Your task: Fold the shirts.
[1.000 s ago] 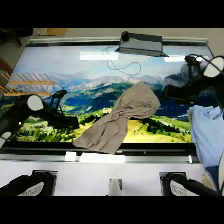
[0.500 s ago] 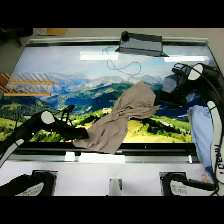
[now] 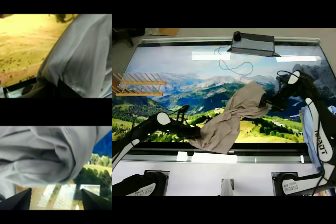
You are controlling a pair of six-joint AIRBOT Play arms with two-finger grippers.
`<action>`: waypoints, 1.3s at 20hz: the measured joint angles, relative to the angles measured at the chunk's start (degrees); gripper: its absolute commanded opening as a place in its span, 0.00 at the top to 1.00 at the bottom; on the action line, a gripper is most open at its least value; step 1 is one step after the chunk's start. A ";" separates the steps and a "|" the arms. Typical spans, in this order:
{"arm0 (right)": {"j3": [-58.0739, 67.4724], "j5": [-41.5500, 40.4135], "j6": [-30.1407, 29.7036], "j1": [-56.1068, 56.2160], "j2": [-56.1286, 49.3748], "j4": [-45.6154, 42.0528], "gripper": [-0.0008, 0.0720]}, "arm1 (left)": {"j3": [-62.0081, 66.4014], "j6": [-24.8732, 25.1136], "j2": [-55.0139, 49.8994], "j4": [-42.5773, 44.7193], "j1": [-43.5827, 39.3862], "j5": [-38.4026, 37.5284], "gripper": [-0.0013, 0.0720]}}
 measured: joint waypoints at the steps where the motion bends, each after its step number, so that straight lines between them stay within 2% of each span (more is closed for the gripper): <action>1: 0.00 -0.94 0.42 0.00 -1.01 0.39 0.10 | 0.00 0.00 0.24 -0.44 -0.48 0.11 0.94; 2: 0.00 -1.66 0.98 0.00 -2.14 0.61 0.29 | 0.00 0.02 0.59 -0.94 -0.98 0.17 0.94; 3: 0.00 -2.32 1.55 0.00 -3.19 0.87 0.78 | 0.04 0.02 1.01 -1.42 -1.57 0.24 0.94; 4: 0.00 -2.73 1.99 0.00 -4.07 1.09 0.93 | 0.17 0.02 1.53 -2.01 -2.08 0.28 0.94; 7: 0.61 -2.05 1.14 -0.02 -4.94 2.36 0.93 | 1.81 0.07 4.15 -3.08 -2.86 0.26 0.94; 11: 7.08 -1.46 -5.99 -0.02 1.68 3.72 0.93 | 11.82 0.37 10.62 -2.86 2.10 2.05 0.94; 14: 16.00 -4.87 -6.91 -0.09 12.81 4.13 0.93 | 28.70 3.43 16.13 -3.17 7.87 4.79 0.94; 19: 24.61 -17.00 -7.23 -0.07 36.87 2.80 0.93 | 58.49 8.22 21.66 -4.04 11.43 7.13 0.94; 22: 25.97 -20.33 -7.26 -0.07 47.10 0.96 0.93 | 66.40 9.22 23.67 -3.43 12.00 7.96 0.94; 26: 26.56 -21.00 -6.93 -0.04 53.07 -1.77 0.93 | 70.07 11.04 24.90 -2.80 12.28 8.94 0.94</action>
